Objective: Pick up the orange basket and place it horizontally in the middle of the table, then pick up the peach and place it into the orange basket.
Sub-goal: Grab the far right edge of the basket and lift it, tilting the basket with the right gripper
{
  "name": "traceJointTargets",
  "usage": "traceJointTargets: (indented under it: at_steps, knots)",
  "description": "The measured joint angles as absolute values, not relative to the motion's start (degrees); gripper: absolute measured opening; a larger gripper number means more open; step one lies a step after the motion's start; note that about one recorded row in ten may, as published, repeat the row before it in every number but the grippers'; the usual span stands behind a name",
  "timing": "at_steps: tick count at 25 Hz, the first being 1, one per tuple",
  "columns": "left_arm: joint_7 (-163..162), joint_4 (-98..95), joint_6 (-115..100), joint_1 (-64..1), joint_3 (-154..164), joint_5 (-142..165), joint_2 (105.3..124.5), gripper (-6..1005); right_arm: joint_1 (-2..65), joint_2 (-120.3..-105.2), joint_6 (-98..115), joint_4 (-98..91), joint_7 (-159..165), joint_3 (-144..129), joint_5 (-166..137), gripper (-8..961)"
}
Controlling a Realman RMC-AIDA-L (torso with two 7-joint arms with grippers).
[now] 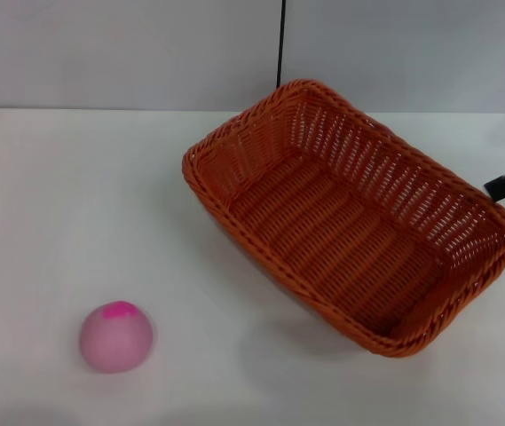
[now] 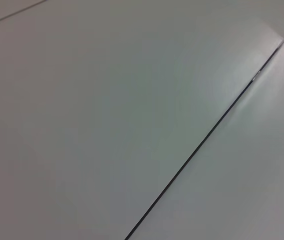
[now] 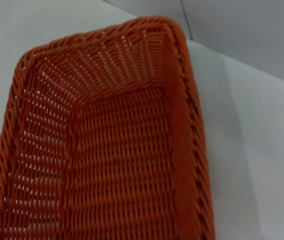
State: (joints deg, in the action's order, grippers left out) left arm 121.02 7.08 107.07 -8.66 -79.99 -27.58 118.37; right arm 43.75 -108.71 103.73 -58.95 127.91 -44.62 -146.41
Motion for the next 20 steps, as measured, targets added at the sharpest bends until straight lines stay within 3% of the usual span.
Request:
traceJointTargets:
  at_steps: [15,20]
  knots:
    - [121.0,6.5,107.3,-8.6,-79.9,-27.5,118.39,635,45.0,-110.22,95.3,-46.2,124.1,-49.1,-146.5,755]
    - [121.0,6.4,107.4,-8.5,-79.9,-27.5,118.39,634,44.6,-110.61,95.1,-46.1,123.0,-49.0,-146.4,631]
